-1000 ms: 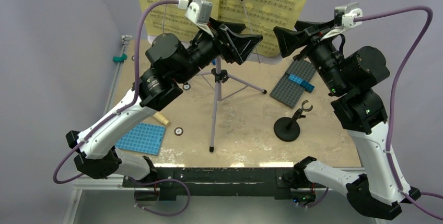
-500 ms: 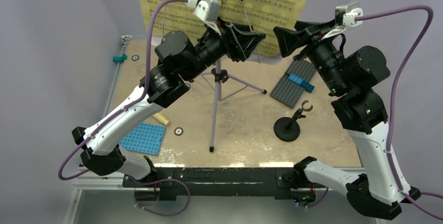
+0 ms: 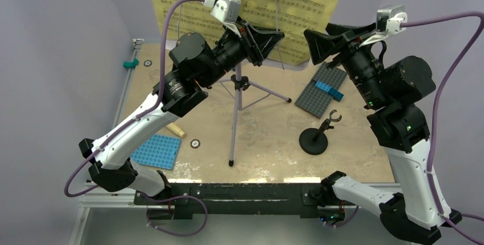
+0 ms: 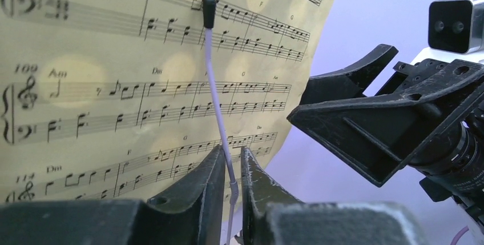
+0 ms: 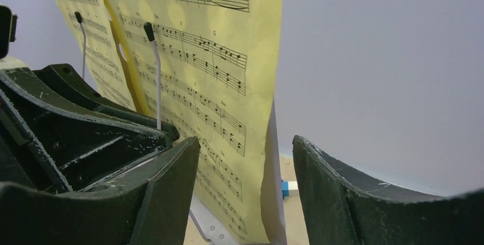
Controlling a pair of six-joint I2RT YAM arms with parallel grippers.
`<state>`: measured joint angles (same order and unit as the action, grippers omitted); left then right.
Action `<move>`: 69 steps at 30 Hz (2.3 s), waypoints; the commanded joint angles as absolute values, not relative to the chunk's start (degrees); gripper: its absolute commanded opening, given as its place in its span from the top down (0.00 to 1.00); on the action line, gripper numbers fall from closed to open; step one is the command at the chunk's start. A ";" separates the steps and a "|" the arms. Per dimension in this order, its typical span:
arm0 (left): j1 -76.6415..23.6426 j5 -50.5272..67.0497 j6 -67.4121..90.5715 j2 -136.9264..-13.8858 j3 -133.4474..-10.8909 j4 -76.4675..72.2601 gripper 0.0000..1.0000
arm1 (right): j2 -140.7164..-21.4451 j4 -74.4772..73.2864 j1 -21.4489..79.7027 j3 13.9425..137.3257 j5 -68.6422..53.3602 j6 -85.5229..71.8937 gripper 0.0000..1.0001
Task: Pack up the instrument practice props
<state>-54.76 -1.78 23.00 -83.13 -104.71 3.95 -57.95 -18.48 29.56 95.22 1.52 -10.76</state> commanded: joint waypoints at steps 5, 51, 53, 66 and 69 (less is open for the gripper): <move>-54.65 -0.26 23.25 -82.35 -106.22 0.94 0.87 | -57.91 -16.00 29.38 98.31 2.41 -10.81 0.43; -54.64 -0.26 23.91 -82.62 -105.60 0.94 1.00 | -56.47 -18.23 29.37 95.40 5.81 -9.42 0.35; -54.63 -0.26 23.99 -82.68 -105.49 0.97 1.00 | -57.32 -18.78 29.35 96.45 5.84 -9.24 0.36; -54.64 1.14 24.26 -82.66 -105.29 0.97 1.00 | -56.12 -18.43 29.36 95.87 6.92 -8.83 0.89; -54.65 0.98 24.19 -82.42 -105.16 0.97 1.00 | -55.29 -18.72 29.35 95.36 7.26 -9.04 1.00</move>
<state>-54.74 -0.99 23.44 -83.13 -104.68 3.86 -56.66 -19.70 29.56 94.76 6.50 -9.26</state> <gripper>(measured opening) 0.068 0.047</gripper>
